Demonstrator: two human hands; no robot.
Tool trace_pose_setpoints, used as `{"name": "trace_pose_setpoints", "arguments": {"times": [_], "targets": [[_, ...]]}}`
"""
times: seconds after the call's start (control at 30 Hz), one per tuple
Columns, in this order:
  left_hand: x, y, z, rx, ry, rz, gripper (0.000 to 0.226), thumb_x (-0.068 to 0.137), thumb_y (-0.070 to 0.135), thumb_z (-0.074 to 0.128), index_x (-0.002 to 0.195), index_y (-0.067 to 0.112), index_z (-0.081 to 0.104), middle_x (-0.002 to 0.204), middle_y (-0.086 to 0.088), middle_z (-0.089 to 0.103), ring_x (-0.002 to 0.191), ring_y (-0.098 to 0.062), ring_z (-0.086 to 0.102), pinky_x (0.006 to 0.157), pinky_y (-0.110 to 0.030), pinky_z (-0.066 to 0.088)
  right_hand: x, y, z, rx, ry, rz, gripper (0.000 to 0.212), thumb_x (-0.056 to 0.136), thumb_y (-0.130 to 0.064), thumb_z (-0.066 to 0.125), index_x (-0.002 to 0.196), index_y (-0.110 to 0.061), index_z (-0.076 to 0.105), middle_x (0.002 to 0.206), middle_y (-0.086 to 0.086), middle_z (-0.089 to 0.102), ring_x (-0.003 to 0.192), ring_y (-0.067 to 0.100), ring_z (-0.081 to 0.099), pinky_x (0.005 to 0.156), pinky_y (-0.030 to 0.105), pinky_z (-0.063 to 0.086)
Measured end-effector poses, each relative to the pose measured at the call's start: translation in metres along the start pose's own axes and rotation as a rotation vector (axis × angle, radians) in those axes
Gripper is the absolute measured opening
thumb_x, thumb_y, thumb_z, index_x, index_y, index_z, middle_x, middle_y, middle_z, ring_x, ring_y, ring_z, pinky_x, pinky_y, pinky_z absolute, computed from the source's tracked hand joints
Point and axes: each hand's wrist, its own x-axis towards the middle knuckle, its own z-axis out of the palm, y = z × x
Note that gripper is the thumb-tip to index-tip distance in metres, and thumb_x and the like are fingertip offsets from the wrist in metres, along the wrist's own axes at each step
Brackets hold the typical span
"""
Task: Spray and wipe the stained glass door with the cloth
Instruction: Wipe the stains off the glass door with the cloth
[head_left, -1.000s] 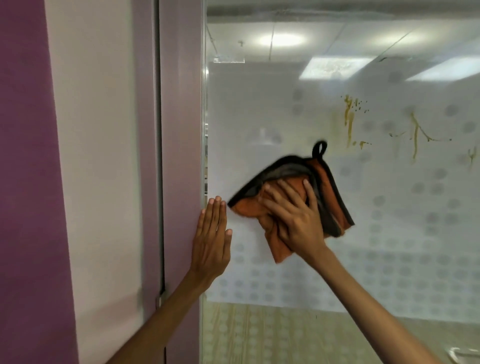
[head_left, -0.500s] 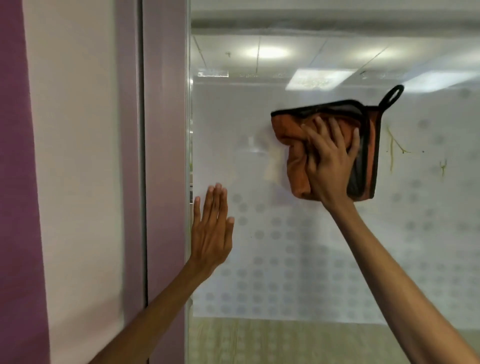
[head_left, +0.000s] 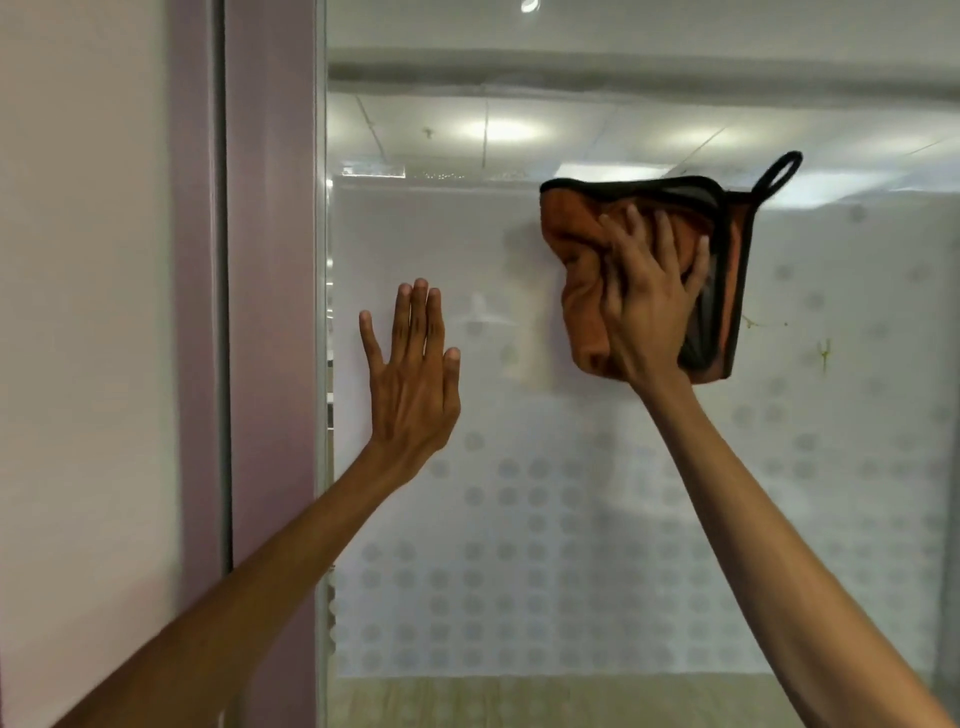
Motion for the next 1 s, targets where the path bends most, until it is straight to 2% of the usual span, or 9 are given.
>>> {"name": "trace_pose_setpoints", "arguments": {"times": [0.07,0.23,0.3,0.37,0.5,0.63,0.77,0.9,1.0], "targets": [[0.005,0.006,0.003,-0.001,0.012,-0.001,0.06,0.104,0.033,0.018,0.158,0.007,0.008,0.167,-0.008,0.004,0.155,-0.022,0.001,0.123,-0.057,-0.005,-0.008,-0.003,0.003,0.042,-0.034,-0.086,0.04,0.099,-0.026,0.048,0.138,-0.027,0.058,0.15,0.0,0.051,0.145,0.023,0.037,0.122,0.055,0.01],[-0.002,0.005,0.003,-0.005,0.034,0.048,0.059,0.104,0.027,0.023,0.158,0.004,0.01,0.167,-0.012,0.006,0.155,-0.025,0.003,0.125,-0.053,-0.002,-0.058,0.043,-0.02,-0.014,-0.2,-0.483,0.042,0.1,-0.026,0.048,0.141,-0.028,0.055,0.153,-0.004,0.046,0.145,0.021,0.038,0.121,0.056,0.014],[-0.002,0.003,0.003,-0.008,0.036,0.062,0.059,0.104,0.028,0.021,0.157,0.004,0.011,0.167,-0.011,0.006,0.155,-0.025,0.003,0.125,-0.053,-0.002,-0.034,0.061,-0.023,-0.021,-0.141,-0.431,0.038,0.099,-0.027,0.052,0.136,-0.028,0.058,0.15,-0.004,0.049,0.143,0.02,0.042,0.12,0.057,0.016],[-0.002,0.004,0.003,-0.007,0.042,0.058,0.06,0.104,0.029,0.021,0.157,0.004,0.012,0.167,-0.011,0.007,0.155,-0.025,0.004,0.125,-0.053,-0.001,0.003,0.06,-0.017,-0.027,-0.074,-0.248,0.036,0.099,-0.026,0.056,0.134,-0.028,0.06,0.149,-0.004,0.051,0.143,0.019,0.041,0.121,0.056,0.015],[-0.001,0.006,0.005,-0.005,0.048,0.05,0.06,0.104,0.032,0.018,0.157,0.004,0.013,0.167,-0.011,0.009,0.155,-0.024,0.006,0.125,-0.053,0.0,0.05,0.014,0.003,-0.032,-0.056,-0.05,0.042,0.1,-0.03,0.044,0.141,-0.032,0.054,0.153,-0.003,0.047,0.147,0.02,0.035,0.122,0.056,0.009],[-0.001,0.005,0.007,-0.013,0.091,0.028,0.061,0.103,0.03,0.022,0.157,0.002,0.014,0.166,-0.013,0.01,0.155,-0.024,0.007,0.126,-0.051,0.005,0.061,-0.012,0.011,-0.071,-0.161,-0.141,0.051,0.101,-0.054,0.033,0.15,-0.037,0.039,0.16,-0.002,0.034,0.152,0.022,0.023,0.122,0.058,0.003],[0.0,0.006,0.006,-0.036,0.107,-0.026,0.065,0.102,0.034,0.027,0.156,0.0,0.015,0.166,-0.015,0.01,0.155,-0.024,0.006,0.127,-0.047,0.003,0.061,-0.016,0.015,-0.153,-0.259,-0.236,0.087,0.086,-0.083,0.021,0.157,-0.034,0.017,0.167,0.007,0.013,0.154,0.031,0.007,0.118,0.066,-0.005],[-0.002,0.006,0.0,-0.08,0.081,0.01,0.062,0.103,0.033,0.024,0.156,0.0,0.016,0.166,-0.015,0.012,0.155,-0.024,0.008,0.127,-0.045,0.005,0.068,-0.037,0.024,-0.18,-0.269,-0.228,0.083,0.088,-0.079,0.024,0.158,-0.034,0.015,0.167,0.006,0.012,0.154,0.033,0.007,0.118,0.068,-0.004],[-0.004,-0.002,-0.003,-0.11,0.085,-0.006,0.061,0.104,0.032,0.022,0.156,0.001,0.016,0.166,-0.013,0.011,0.155,-0.022,0.007,0.127,-0.042,0.005,0.088,-0.071,0.036,-0.158,-0.303,-0.376,0.069,0.095,-0.068,0.023,0.157,-0.036,0.019,0.167,0.004,0.015,0.154,0.031,0.01,0.118,0.068,-0.003]]}}
